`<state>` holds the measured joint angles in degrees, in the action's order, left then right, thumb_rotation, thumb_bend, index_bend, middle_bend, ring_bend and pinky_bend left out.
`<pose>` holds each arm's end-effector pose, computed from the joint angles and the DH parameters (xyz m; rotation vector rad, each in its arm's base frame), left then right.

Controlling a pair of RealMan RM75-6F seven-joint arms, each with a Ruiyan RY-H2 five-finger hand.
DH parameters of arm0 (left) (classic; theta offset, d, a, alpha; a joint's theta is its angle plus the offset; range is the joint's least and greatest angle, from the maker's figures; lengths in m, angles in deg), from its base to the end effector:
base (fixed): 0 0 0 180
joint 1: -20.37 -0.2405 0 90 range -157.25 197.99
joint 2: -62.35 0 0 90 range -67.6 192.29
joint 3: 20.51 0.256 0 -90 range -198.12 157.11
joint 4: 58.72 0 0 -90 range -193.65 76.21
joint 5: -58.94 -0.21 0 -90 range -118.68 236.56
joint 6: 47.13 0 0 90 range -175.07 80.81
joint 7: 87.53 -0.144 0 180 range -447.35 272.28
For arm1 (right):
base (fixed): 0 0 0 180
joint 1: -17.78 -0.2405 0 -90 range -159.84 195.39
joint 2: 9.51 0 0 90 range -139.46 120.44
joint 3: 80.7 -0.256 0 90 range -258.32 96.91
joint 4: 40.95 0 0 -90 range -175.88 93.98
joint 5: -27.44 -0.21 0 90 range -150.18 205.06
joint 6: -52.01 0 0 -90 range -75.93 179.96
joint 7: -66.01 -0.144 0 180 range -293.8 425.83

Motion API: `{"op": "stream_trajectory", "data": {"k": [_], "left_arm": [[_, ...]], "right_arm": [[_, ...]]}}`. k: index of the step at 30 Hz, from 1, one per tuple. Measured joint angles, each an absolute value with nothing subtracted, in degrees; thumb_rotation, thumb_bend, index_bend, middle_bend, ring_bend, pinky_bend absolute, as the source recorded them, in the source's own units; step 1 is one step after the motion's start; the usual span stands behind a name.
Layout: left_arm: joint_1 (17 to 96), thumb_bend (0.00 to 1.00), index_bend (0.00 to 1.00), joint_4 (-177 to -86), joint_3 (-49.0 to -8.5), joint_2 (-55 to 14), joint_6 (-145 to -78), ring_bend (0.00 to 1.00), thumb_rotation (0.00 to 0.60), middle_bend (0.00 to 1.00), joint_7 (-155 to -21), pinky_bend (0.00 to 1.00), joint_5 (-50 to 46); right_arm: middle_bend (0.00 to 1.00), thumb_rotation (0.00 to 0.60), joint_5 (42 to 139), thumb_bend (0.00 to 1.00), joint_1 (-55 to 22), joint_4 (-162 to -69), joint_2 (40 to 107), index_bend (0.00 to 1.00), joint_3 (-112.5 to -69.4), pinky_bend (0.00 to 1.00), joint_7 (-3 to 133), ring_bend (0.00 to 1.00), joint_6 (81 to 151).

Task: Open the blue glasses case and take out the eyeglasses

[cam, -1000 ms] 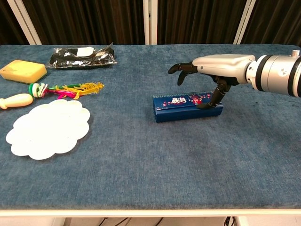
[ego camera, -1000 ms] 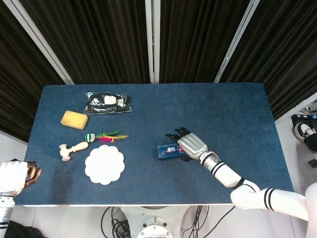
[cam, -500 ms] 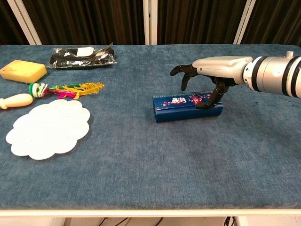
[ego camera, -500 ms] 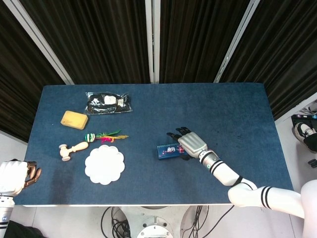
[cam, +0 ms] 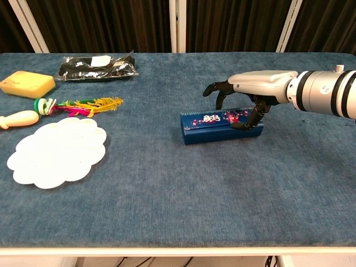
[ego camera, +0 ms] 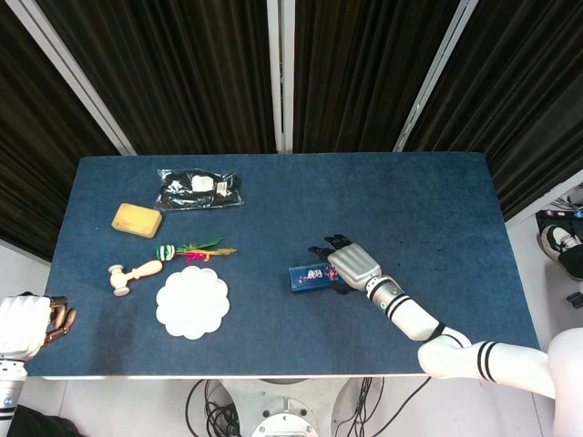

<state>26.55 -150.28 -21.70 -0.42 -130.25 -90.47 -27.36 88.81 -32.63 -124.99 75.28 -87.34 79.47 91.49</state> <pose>-0.3152 0.1824 0.1595 -1.4627 -0.8625 -0.8206 -0.1393 -0.3508 -0.0315 2.1285 -1.0459 0.7561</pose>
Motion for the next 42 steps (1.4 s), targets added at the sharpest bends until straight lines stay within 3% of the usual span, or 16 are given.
{"op": "stream_trajectory", "data": {"k": [5, 9, 15, 23, 26, 33, 38, 42], "left_arm": [[26.53, 0.39, 0.84, -150.29, -21.71, -0.41, -130.28, 0.84, 0.600, 0.99, -90.48, 0.66, -27.34], [26.54, 0.39, 0.84, -150.28, -21.71, -0.39, -130.26, 0.84, 0.600, 0.99, -90.40, 0.66, -27.35], [26.55, 0.39, 0.84, -150.21, -21.71, -0.41, -130.27, 0.84, 0.600, 0.99, -90.33, 0.66, -27.39], [26.56, 0.39, 0.84, -150.34, -21.73, -0.42, -130.24, 0.84, 0.600, 0.99, -90.53, 0.66, -27.28], [26.56, 0.39, 0.84, -150.34, -21.73, -0.41, -130.22, 0.84, 0.600, 0.99, -90.50, 0.66, -27.27], [26.57, 0.39, 0.84, -150.28, -21.72, -0.40, -130.20, 0.84, 0.600, 0.99, -90.43, 0.66, -27.29], [26.57, 0.39, 0.84, -150.22, -21.73, -0.41, -130.21, 0.84, 0.600, 0.99, -90.30, 0.66, -27.29], [26.64, 0.39, 0.84, -150.21, -21.73, -0.36, -130.05, 0.84, 0.600, 0.99, -90.30, 0.66, -27.26]], "right_arm": [[0.26, 0.600, 88.59, 0.35, -32.95, -124.64, 75.66, 0.19, -87.11, 0.00, 79.69, 0.00, 91.35], [0.27, 0.600, 88.20, 0.46, -33.07, -124.33, 75.76, 0.31, -86.81, 0.00, 80.26, 0.00, 91.46], [0.28, 0.600, 86.98, 0.60, -33.18, -125.29, 74.17, 0.36, -86.36, 0.00, 81.08, 0.00, 91.22], [0.28, 0.600, 83.36, 0.57, -34.74, -123.81, 74.05, 0.36, -86.74, 0.00, 82.17, 0.00, 89.87], [0.27, 0.600, 81.98, 0.52, -35.84, -122.10, 75.08, 0.33, -87.43, 0.00, 82.44, 0.00, 89.43], [0.18, 0.600, 79.07, 0.44, -38.09, -117.55, 77.61, 0.02, -88.96, 0.00, 83.78, 0.00, 89.72], [0.11, 0.600, 77.80, 0.41, -38.61, -116.26, 78.51, 0.00, -89.35, 0.00, 85.20, 0.00, 92.06], [0.11, 0.600, 81.57, 0.31, -36.87, -119.32, 76.89, 0.00, -88.86, 0.00, 84.34, 0.00, 95.24]]}}
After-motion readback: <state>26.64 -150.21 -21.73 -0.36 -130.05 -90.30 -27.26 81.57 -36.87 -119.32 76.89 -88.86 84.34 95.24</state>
